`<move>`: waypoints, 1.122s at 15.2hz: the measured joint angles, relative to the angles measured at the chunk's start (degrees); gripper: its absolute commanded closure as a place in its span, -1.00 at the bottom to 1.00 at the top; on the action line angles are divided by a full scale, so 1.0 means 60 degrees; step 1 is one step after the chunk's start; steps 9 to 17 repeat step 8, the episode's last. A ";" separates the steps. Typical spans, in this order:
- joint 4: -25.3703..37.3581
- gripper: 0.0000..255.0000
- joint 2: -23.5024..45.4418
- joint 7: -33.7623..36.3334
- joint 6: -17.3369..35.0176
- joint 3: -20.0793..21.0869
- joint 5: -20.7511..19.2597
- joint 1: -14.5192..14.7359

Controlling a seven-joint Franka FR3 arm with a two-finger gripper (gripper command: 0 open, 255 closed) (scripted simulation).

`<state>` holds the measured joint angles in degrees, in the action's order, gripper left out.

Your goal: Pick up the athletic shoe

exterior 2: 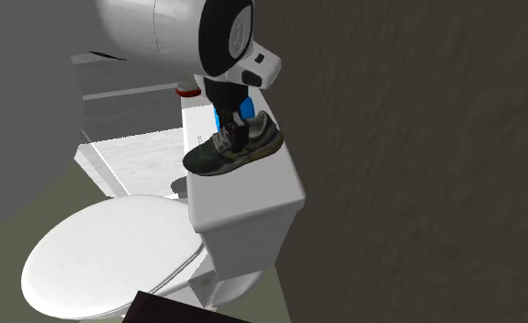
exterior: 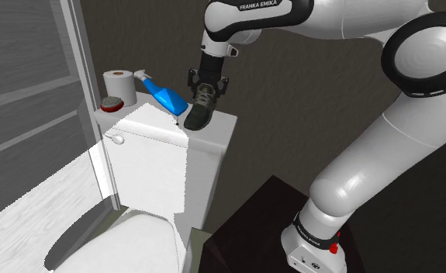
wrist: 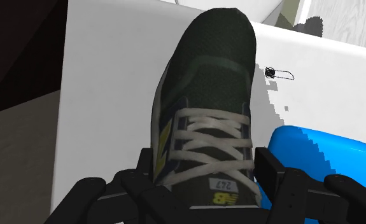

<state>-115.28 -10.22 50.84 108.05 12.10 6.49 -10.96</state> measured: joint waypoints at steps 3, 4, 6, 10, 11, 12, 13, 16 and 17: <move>0.0347 1.00 -0.0041 0.0014 -0.0388 -0.0019 -0.0006 -0.0010; 0.0486 1.00 -0.0013 0.0041 -0.0497 -0.0011 -0.0013 -0.0006; 0.0807 1.00 0.0017 0.0065 -0.0788 -0.0016 -0.0029 -0.0012; 0.0974 1.00 -0.0001 0.0063 -0.0973 -0.0031 -0.0032 -0.0021; 0.0974 1.00 -0.0001 0.0063 -0.0973 -0.0031 -0.0032 -0.0021; 0.0974 1.00 -0.0001 0.0063 -0.0973 -0.0031 -0.0032 -0.0021; 0.0974 1.00 -0.0001 0.0063 -0.0973 -0.0031 -0.0032 -0.0021; 0.0974 1.00 -0.0001 0.0063 -0.0973 -0.0031 -0.0032 -0.0021; 0.0974 1.00 -0.0001 0.0063 -0.0973 -0.0031 -0.0032 -0.0021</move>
